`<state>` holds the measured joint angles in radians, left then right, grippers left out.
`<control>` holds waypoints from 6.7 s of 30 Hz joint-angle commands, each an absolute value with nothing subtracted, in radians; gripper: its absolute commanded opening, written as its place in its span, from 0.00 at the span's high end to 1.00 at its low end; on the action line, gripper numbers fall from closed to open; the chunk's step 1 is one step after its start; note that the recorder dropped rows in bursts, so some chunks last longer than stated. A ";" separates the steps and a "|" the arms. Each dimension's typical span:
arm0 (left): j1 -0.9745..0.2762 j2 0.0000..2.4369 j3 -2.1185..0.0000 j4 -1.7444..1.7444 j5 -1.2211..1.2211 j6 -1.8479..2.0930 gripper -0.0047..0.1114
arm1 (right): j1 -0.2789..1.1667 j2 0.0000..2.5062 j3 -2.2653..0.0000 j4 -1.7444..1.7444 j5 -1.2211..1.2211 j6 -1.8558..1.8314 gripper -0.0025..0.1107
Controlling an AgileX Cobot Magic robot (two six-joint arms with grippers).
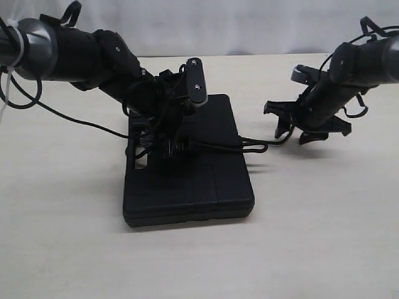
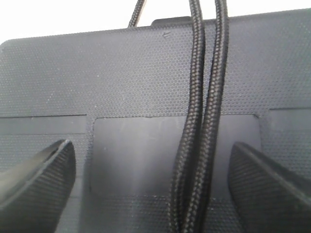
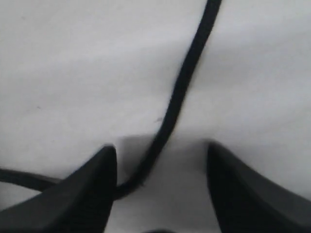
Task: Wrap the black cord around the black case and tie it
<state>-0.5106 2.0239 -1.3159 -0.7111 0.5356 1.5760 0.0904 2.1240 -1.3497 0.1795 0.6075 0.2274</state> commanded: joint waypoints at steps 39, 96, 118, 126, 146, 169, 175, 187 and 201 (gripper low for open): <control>-0.513 2.036 -1.316 -0.711 0.476 1.567 0.28 | 0.197 2.134 -1.204 0.194 0.040 -0.283 0.94; -0.417 1.928 -1.334 -0.508 0.720 1.130 0.64 | 0.195 2.037 -1.204 0.190 0.124 -0.299 0.94; -0.402 1.963 -1.323 -0.437 0.662 1.229 0.38 | 0.195 1.958 -1.115 0.168 0.149 -0.299 0.94; -0.408 2.006 -1.315 -0.467 0.651 1.263 0.85 | 0.195 1.958 -1.052 0.168 0.131 -0.299 0.94; -0.332 2.006 -1.318 -0.986 0.454 1.181 0.96 | 0.265 1.893 -0.990 0.189 -0.049 -0.361 0.94; -0.332 2.006 -1.316 -0.978 0.405 1.282 0.96 | 0.352 1.828 -0.943 0.193 -0.056 -0.431 0.94; -0.332 2.008 -1.316 -0.980 0.421 1.221 0.96 | 0.350 1.798 -0.882 0.203 -0.155 -0.418 0.94; -0.332 2.008 -1.316 -0.984 0.505 1.249 0.96 | 0.347 1.822 -0.882 0.227 -0.242 -0.418 0.94; -0.338 2.008 -1.316 -1.034 0.611 1.447 0.96 | 0.349 1.834 -0.884 0.232 -0.274 -0.404 0.94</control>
